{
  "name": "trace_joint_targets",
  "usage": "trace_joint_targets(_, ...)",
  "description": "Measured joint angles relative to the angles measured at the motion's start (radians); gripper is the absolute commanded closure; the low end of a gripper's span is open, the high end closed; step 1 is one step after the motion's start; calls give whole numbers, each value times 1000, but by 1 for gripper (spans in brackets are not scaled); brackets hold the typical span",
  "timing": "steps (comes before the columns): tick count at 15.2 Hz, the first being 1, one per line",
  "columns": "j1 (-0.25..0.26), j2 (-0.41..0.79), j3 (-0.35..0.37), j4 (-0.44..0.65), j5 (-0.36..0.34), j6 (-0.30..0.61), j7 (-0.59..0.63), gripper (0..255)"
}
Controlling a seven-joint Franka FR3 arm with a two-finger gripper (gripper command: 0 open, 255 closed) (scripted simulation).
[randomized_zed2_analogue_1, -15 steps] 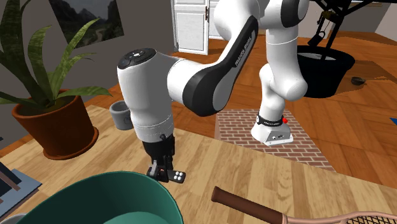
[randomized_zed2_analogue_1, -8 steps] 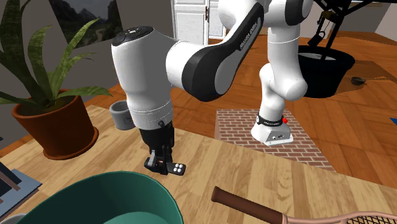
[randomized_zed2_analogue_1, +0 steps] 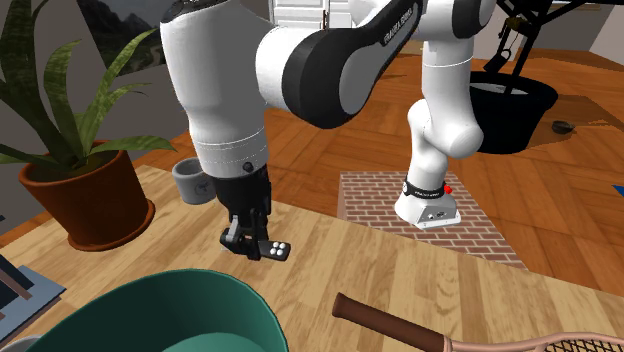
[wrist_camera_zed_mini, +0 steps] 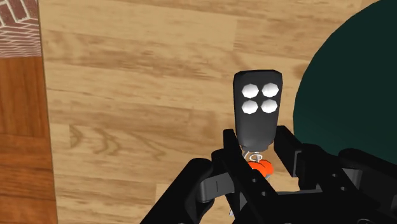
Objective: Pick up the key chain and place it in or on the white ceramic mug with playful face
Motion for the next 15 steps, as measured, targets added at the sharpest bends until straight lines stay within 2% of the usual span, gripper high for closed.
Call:
trace_joint_targets(8,2,-13,4,93,8,-103,-3,255)
trace_joint_targets(11,-33,-33,-12,74,20,-102,-54,255)
trace_joint_targets(15,-86,-28,-45,104,22,-129,-141,255)
